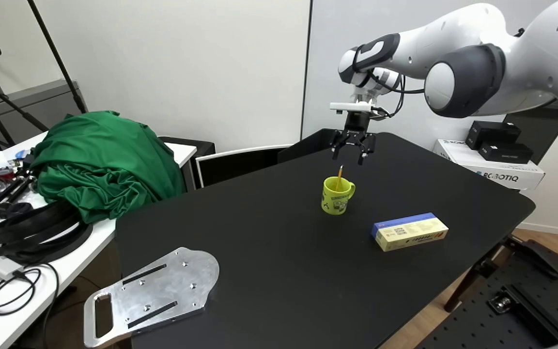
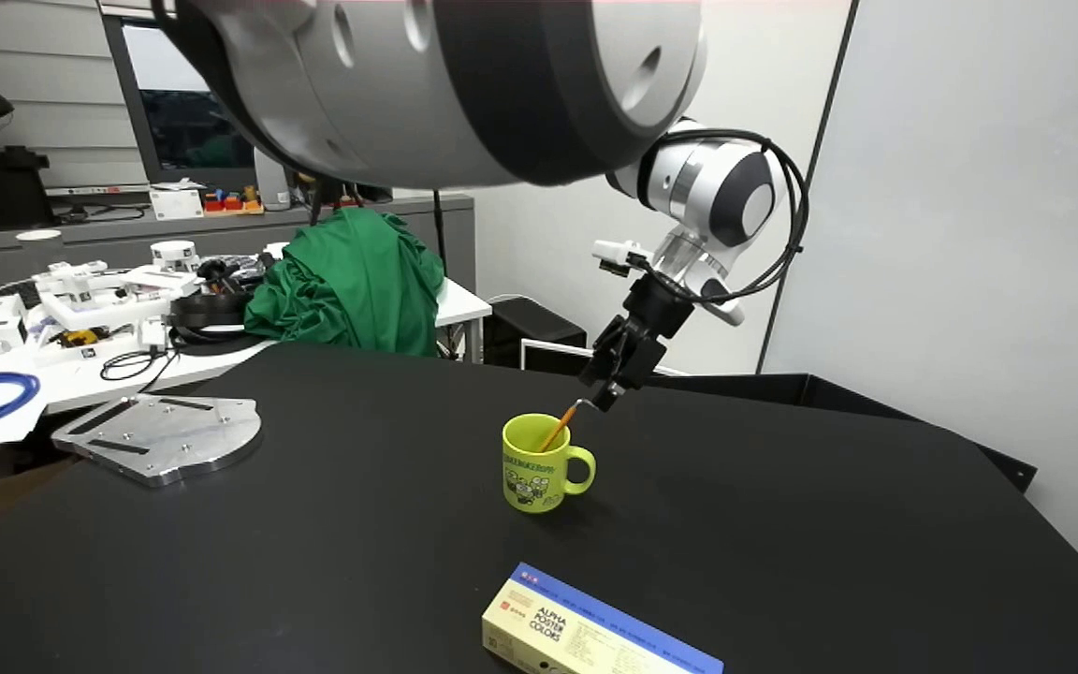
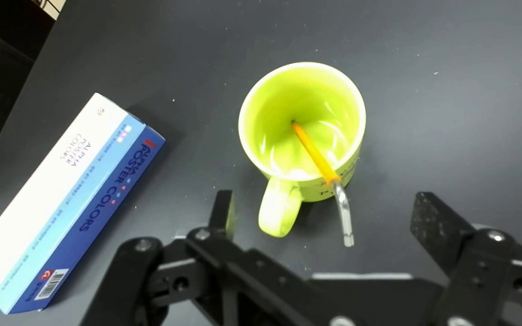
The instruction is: Put the Allen key on the table
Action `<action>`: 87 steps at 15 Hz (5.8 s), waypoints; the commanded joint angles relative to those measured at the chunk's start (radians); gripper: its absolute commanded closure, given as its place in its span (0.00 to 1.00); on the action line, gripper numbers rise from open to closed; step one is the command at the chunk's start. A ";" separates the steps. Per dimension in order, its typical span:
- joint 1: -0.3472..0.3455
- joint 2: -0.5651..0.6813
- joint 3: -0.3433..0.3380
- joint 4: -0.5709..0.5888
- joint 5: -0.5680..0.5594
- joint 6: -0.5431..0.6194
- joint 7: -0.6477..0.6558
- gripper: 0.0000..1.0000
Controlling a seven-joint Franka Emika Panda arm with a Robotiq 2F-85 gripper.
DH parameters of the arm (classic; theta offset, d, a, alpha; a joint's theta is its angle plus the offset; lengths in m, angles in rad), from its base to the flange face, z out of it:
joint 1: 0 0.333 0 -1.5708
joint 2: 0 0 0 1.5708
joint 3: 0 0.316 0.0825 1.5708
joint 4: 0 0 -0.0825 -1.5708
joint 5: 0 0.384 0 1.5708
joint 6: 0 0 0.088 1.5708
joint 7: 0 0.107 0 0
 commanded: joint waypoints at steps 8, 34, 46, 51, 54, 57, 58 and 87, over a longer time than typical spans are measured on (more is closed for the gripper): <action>0.026 0.032 0.000 0.012 0.004 0.025 0.022 0.47; 0.005 -0.160 -0.058 0.036 -0.025 -0.104 0.048 0.98; 0.052 -0.030 -0.186 -0.035 -0.141 0.703 0.034 0.98; 0.117 0.028 -0.241 -0.142 -0.183 1.084 0.056 0.98; 0.167 0.035 -0.295 -0.218 -0.202 1.231 0.070 0.98; 0.217 0.029 -0.344 -0.299 -0.197 1.314 0.077 0.98; 0.232 0.025 -0.356 -0.324 -0.193 1.325 0.078 0.98; 0.131 -0.009 -0.176 -0.263 -0.028 0.472 0.093 0.98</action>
